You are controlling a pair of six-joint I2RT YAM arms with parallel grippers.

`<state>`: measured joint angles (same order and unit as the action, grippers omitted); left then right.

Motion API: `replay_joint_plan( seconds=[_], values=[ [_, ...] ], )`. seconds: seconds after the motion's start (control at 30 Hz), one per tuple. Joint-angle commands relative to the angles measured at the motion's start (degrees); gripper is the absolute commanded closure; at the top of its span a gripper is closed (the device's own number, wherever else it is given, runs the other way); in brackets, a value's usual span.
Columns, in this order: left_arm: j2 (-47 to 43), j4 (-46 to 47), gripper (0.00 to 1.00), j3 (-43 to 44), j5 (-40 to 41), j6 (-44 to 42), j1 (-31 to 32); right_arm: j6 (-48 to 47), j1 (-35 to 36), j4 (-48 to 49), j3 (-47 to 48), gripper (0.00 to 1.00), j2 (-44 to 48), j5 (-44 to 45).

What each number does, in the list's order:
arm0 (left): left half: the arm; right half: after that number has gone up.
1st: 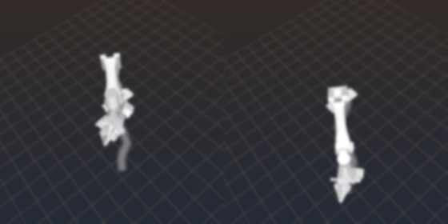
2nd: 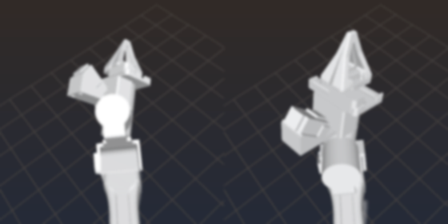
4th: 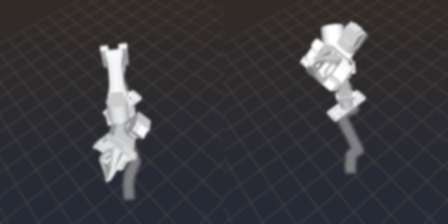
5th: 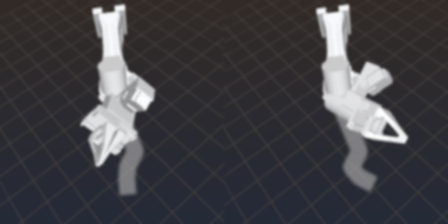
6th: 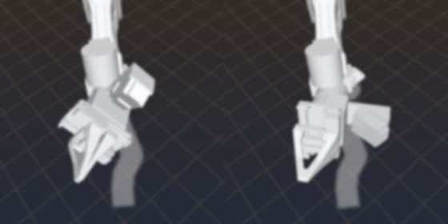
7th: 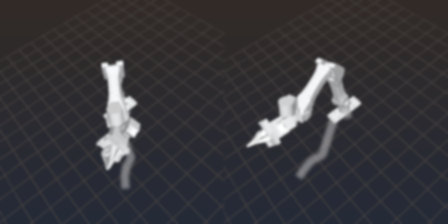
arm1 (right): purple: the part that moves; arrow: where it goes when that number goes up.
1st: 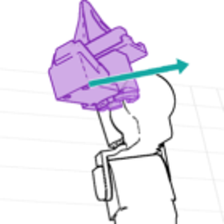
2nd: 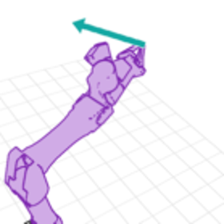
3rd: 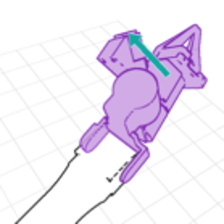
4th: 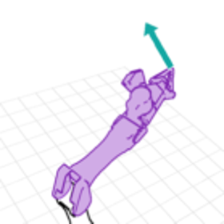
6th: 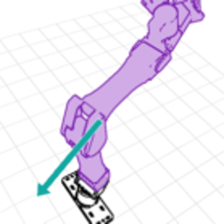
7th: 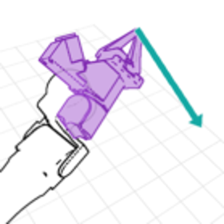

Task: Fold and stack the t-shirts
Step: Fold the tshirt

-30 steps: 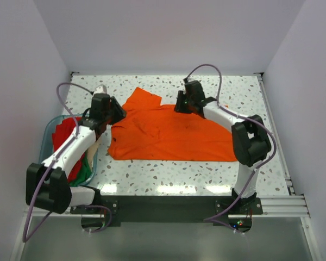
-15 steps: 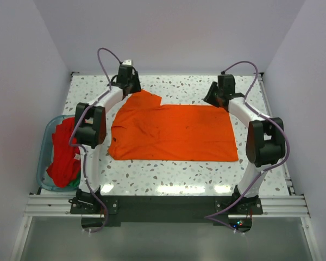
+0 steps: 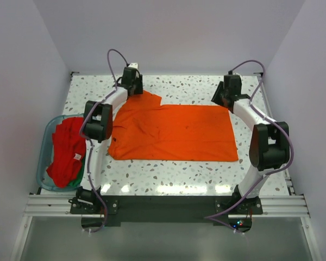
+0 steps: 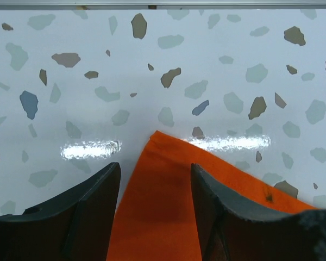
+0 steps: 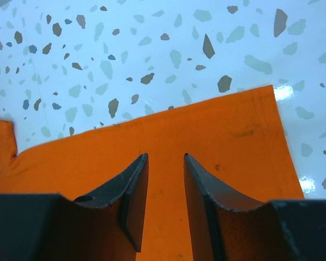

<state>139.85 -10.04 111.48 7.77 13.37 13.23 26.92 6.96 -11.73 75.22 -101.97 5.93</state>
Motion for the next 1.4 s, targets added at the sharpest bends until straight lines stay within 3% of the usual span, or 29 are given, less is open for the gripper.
replay_joint_plan(
  seconds=[0.0,0.3,0.43,0.63,1.37],
  values=[
    [2.26,3.80,0.41,4.18,0.06,-2.38,-0.58,-0.99,-1.42,2.23,-0.43,0.64,2.04,1.19],
    [2.88,4.86,0.57,3.22,-2.50,-1.94,-0.49,1.12,-6.69,1.35,0.54,0.64,-2.17,-5.05],
    [2.27,5.47,0.74,3.04,-3.63,-1.41,-0.49,2.00,-8.72,0.92,2.12,0.64,-5.42,-7.43],
    [-0.72,8.55,0.88,0.76,-4.95,-1.15,-0.49,1.47,-9.07,-1.81,6.34,0.64,-11.31,-6.56],
    [-5.47,14.61,0.98,-3.73,-6.98,-0.01,-0.58,0.59,-11.62,-5.94,16.45,0.64,-22.39,-3.56]
  ],
)
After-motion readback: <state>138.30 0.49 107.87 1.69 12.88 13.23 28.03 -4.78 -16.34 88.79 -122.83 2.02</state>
